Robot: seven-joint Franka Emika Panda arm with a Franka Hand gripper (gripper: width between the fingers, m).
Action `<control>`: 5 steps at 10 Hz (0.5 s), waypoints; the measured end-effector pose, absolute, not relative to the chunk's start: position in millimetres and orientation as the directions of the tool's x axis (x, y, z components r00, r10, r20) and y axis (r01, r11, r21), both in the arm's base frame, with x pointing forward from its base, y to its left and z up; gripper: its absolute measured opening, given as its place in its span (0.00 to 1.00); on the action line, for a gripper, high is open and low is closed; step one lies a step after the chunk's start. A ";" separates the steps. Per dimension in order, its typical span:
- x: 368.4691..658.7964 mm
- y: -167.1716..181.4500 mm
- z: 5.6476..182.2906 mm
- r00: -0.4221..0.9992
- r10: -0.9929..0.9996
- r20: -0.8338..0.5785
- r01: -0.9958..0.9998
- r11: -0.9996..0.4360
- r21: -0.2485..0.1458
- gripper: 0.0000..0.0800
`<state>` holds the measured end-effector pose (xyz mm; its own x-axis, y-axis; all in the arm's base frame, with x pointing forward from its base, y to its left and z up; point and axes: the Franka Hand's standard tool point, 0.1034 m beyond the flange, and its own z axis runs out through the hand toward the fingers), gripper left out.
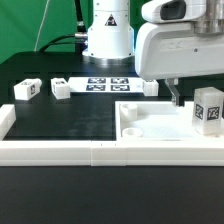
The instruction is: Assemble one leg
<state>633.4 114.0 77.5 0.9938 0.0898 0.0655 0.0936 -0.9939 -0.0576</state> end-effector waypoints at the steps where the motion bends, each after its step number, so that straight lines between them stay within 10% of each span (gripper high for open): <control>1: 633.3 115.0 77.5 0.993 0.097 0.066 0.100 -0.993 -0.058 0.67; 2: 633.3 114.9 77.5 0.993 0.095 0.066 0.099 -0.993 -0.058 0.49; 5: 633.2 115.0 77.5 0.995 0.073 0.064 0.077 -0.995 -0.060 0.36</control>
Offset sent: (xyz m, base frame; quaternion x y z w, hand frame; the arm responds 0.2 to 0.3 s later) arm 0.0000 0.0000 0.0000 0.0000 0.0000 0.0000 1.0000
